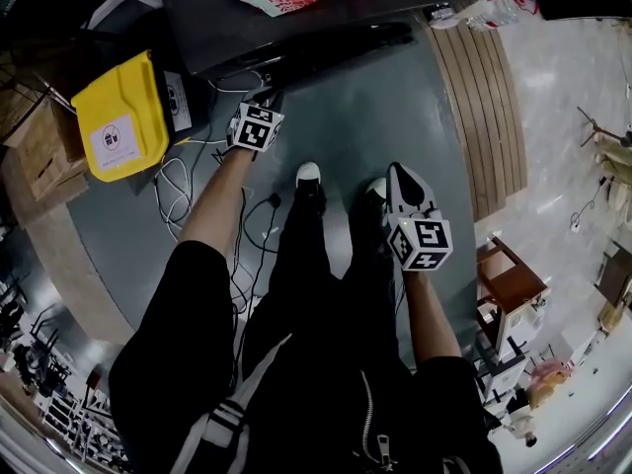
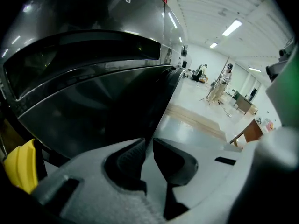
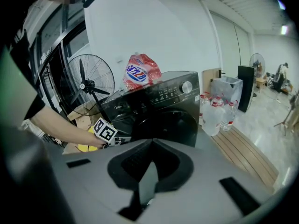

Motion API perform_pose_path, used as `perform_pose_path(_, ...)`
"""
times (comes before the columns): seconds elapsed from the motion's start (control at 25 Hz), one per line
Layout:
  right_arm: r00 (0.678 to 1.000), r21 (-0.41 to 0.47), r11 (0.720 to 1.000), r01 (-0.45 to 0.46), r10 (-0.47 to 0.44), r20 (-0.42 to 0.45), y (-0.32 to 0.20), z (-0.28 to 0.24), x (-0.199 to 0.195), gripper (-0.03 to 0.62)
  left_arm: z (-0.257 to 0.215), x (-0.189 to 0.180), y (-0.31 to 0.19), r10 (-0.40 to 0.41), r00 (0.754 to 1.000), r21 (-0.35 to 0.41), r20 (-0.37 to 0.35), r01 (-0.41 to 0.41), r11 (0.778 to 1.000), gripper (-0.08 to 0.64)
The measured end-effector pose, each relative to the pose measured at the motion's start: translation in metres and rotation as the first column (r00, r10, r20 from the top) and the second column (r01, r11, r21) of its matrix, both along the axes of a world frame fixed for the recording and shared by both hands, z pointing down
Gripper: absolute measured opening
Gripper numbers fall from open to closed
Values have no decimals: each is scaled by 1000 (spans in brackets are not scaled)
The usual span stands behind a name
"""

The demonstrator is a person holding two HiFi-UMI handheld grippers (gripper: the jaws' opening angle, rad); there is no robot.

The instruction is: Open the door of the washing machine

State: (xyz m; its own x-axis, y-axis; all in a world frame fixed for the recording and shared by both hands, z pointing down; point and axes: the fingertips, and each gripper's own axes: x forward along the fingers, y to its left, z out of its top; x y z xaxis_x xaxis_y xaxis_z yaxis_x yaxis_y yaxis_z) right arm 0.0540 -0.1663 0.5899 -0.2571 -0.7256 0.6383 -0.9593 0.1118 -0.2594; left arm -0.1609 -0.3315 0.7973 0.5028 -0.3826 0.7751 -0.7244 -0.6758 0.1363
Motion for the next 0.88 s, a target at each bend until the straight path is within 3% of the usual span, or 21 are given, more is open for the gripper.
perform_pose_path(0.08,1000,0,1000,14,-14,8,2,2,0,2,0,0,2,10,1000,2,19,-10,1000,19)
perform_pose_path(0.2,999,-2,999,40,-40,13,6,4,5,2,7,0,11,42,998,-5,56,-42,999,32)
perform_pose_path(0.48,994,10,994,109,-109,17,5,-2,33,2,5,15,37,21,999,-16,49,-20,1000,28)
perform_pose_path(0.88,986,8,987,162,-162,46,14,4,57,2,8,65,124,74,996,-70,40,-71,995,46)
